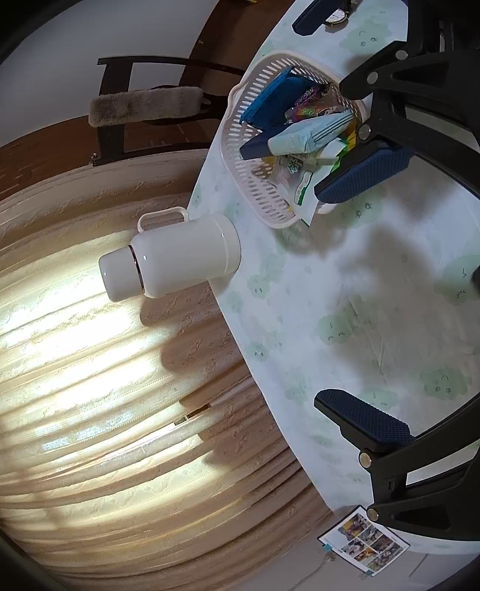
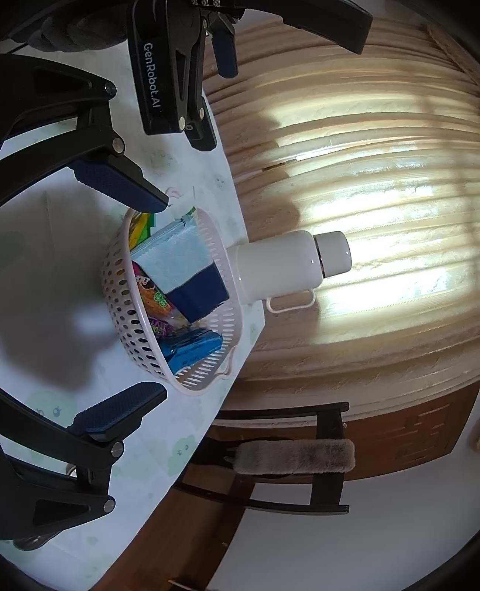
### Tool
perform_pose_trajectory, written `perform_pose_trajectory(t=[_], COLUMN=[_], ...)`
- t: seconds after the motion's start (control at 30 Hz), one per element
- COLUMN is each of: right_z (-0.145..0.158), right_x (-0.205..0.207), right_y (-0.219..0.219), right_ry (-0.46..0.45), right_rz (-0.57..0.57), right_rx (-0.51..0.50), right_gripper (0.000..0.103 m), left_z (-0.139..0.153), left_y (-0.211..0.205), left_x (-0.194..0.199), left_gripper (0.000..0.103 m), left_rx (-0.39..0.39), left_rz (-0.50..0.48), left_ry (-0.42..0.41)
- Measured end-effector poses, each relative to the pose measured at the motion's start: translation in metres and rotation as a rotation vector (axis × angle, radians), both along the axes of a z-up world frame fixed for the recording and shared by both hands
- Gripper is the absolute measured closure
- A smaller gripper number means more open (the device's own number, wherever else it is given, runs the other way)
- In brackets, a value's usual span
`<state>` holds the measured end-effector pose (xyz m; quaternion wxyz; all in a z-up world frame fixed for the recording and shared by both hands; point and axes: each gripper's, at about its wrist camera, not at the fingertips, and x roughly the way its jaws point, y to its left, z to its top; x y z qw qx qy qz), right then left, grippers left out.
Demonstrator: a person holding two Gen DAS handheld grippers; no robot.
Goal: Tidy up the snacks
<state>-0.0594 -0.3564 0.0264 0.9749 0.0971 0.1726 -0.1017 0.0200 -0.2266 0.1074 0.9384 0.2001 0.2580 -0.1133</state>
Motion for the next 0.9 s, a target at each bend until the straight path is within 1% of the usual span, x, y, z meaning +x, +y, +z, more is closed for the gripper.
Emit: perform_pose_trajectory(t=[0.27,0.57,0.9], right_z=[-0.0022,-0.0026,-0.0019], right_x=[0.0009,0.0001,-0.0005], right_y=[0.0001,0.0052,0.0088], right_ry=[0.03,0.032,0.039], right_rz=[-0.01,-0.017,-0.046], right_rx=[-0.002,-0.035,-0.065], right_gripper=[0.008,0.008,0.007], left_z=[-0.0014,-0.0059,-0.0059], left_y=[0.0057,0.0024,0.0015], left_x=[0.0074,0.0082,0.0071], left_gripper=[0.003,0.0,0.0], left_rx=[-0.023,0.008,0.016], left_rz=[0.006,0.011,0.009], left_ry=[0.017,0.013,0.013])
